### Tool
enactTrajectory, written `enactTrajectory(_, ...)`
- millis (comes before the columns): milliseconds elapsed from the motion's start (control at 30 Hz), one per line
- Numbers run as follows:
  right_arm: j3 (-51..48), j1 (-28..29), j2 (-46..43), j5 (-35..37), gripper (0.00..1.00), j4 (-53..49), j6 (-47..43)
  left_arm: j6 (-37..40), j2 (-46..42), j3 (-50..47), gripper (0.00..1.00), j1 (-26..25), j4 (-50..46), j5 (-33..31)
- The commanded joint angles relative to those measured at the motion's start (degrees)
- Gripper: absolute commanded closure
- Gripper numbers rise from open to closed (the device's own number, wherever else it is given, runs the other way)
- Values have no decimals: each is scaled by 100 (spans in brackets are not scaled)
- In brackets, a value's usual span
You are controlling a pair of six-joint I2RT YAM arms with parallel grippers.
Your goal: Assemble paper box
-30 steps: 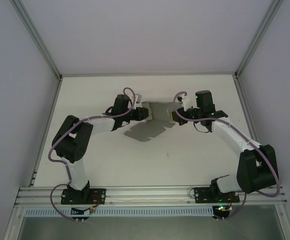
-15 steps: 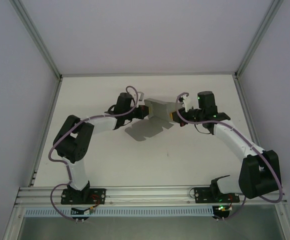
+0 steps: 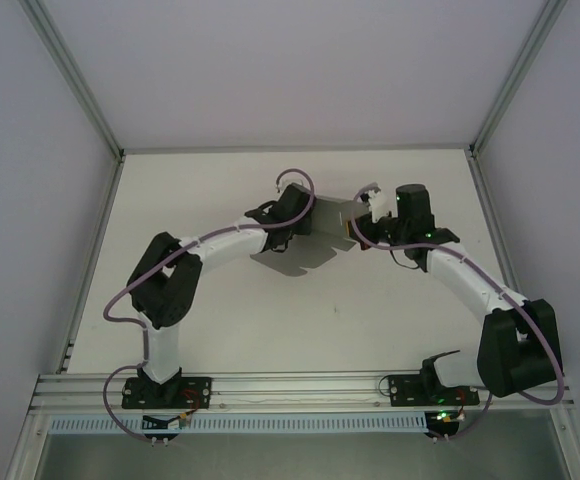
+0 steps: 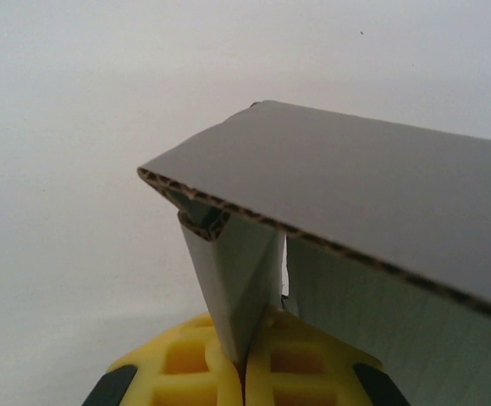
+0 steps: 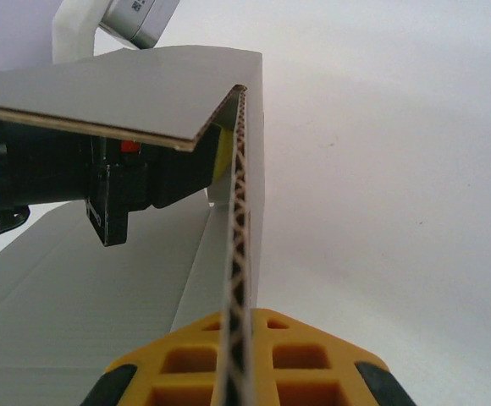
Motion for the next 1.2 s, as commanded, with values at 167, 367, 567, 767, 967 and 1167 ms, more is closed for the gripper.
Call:
enactTrajectory(167,-106,127,-49,-616,83,127,-174,703,-844,-1080,100,193,1075,495)
enactTrajectory(367,-75,131,-419,133,23,-24,-7,1097,-1243,-1449,100,194,1320,75)
enactTrajectory(567,-279,124,-1349,1363,0,150,319,1116,-1371,-1719,100,195,1478,39)
enactTrajectory(767,-159,92,-1742,2609,0,-37,866,1060,-1375,-1680,100,200,1345,-66)
enactTrajectory(967,362,56,-1047,2912,0,-470,941,966,-1324,-1704,100,190,1328,-83)
enactTrajectory(1167,564,56,-307,2475,0,-524,961,880,-1353,-1716,100,184,1351,54)
